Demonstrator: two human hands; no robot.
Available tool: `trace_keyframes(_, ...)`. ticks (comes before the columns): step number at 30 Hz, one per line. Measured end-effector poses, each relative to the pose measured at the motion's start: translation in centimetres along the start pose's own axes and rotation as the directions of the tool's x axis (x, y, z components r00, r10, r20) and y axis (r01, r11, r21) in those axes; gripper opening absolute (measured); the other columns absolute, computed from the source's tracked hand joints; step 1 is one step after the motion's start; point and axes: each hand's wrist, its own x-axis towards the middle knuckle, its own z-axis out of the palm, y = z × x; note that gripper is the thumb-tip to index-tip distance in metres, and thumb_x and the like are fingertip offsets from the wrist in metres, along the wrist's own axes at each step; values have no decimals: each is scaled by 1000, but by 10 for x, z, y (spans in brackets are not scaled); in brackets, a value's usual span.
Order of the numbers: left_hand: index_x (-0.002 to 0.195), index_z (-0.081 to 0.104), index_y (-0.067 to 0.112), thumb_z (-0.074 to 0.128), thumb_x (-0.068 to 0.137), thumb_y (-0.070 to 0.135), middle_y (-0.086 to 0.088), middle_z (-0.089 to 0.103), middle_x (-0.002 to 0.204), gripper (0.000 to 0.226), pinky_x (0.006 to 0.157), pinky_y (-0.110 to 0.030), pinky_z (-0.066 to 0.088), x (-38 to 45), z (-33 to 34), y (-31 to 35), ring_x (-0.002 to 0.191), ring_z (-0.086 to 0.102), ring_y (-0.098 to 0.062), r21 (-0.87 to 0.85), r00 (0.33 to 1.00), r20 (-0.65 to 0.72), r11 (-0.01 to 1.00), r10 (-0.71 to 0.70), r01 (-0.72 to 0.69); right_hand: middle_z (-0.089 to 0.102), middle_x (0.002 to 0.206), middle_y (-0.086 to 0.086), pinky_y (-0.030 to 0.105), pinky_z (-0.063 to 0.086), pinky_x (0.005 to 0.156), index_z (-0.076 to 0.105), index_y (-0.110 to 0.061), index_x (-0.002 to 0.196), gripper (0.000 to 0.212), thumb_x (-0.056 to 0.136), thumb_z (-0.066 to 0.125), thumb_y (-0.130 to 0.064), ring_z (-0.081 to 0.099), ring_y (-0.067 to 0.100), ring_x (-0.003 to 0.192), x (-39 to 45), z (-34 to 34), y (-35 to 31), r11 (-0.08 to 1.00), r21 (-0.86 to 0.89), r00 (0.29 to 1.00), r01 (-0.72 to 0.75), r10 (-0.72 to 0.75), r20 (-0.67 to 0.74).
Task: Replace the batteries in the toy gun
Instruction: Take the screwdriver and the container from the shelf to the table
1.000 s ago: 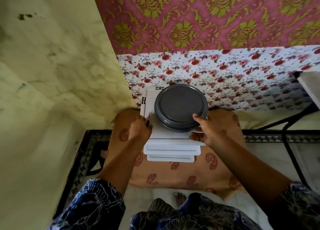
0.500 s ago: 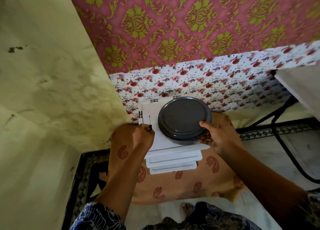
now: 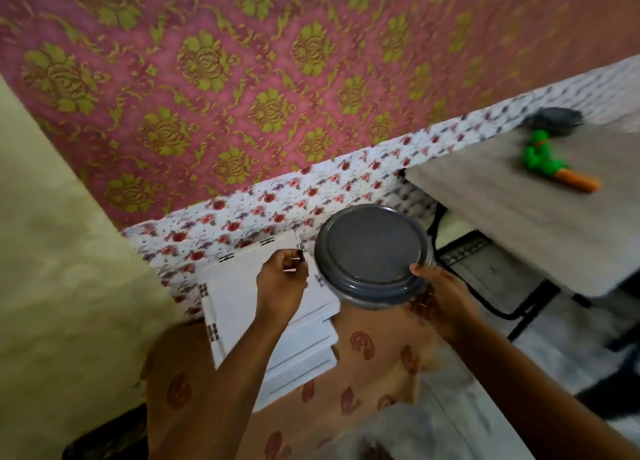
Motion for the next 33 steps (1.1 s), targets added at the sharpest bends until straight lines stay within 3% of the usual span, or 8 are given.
trace_keyframes(4, 101, 57, 24, 58, 91, 20, 10, 60, 98, 10, 85, -25, 47, -16, 46, 44, 91, 59, -11, -24, 984, 105, 990, 143, -141, 54, 76, 11, 33, 51, 52, 53, -2, 96, 19, 86, 61, -16, 54, 24, 63, -21, -49, -32, 995, 86, 995, 50, -42, -94)
trace_keyframes(8, 108, 61, 17, 58, 91, 17, 8, 61, 97, 17, 74, -10, 45, -34, 96, 85, 89, 57, -8, -39, 954, 198, 975, 224, -221, 51, 75, 11, 28, 53, 45, 55, -4, 89, 14, 86, 61, -16, 55, 24, 63, -33, -109, -60, 979, 168, 982, 115, -87, -165)
trace_keyframes(9, 109, 62, 15, 59, 91, 15, 5, 63, 99, 18, 71, -12, 47, -38, 113, 96, 89, 59, -10, -56, 946, 232, 974, 228, -221, 53, 78, 12, 28, 53, 46, 55, -3, 92, 16, 86, 61, -17, 57, 25, 65, -36, -128, -68, 972, 192, 979, 136, -102, -177)
trace_keyframes(12, 105, 61, 18, 60, 90, 13, -4, 67, 104, 16, 83, -38, 57, -48, 159, 124, 93, 65, -23, -129, 918, 332, 975, 217, -183, 58, 92, 17, 28, 54, 46, 52, 0, 109, 30, 86, 60, -17, 62, 26, 72, -40, -178, -88, 954, 237, 963, 184, -127, -238)
trace_keyframes(14, 99, 60, 19, 61, 89, 13, -6, 67, 98, 12, 83, -42, 57, -57, 196, 144, 89, 66, -25, -164, 895, 377, 968, 238, -189, 58, 99, 20, 28, 54, 46, 52, 0, 113, 32, 86, 60, -17, 63, 28, 73, -39, -217, -102, 935, 265, 945, 234, -155, -290)
trace_keyframes(21, 95, 59, 10, 58, 89, 1, -5, 62, 78, 11, 56, -16, 56, -96, 333, 197, 67, 59, -16, -374, 849, 424, 915, 315, -153, 55, 84, 14, 24, 50, 40, 51, -4, 108, 22, 89, 56, -15, 58, 25, 68, -31, -348, -146, 901, 268, 879, 342, -205, -431)
trace_keyframes(27, 96, 59, 9, 59, 89, 2, -4, 62, 77, 11, 54, -17, 55, -114, 431, 230, 66, 59, -16, -414, 828, 460, 902, 322, -121, 55, 78, 14, 24, 50, 40, 54, -3, 94, 13, 88, 57, -15, 63, 23, 55, -14, -439, -169, 910, 241, 850, 338, -186, -493)
trace_keyframes(33, 100, 61, 7, 59, 89, 1, -3, 62, 78, 13, 56, -18, 56, -110, 492, 246, 66, 60, -13, -417, 826, 473, 904, 307, -97, 57, 79, 15, 26, 51, 42, 53, -7, 84, 9, 88, 57, -14, 61, 24, 63, 16, -490, -182, 934, 218, 851, 285, -141, -505)
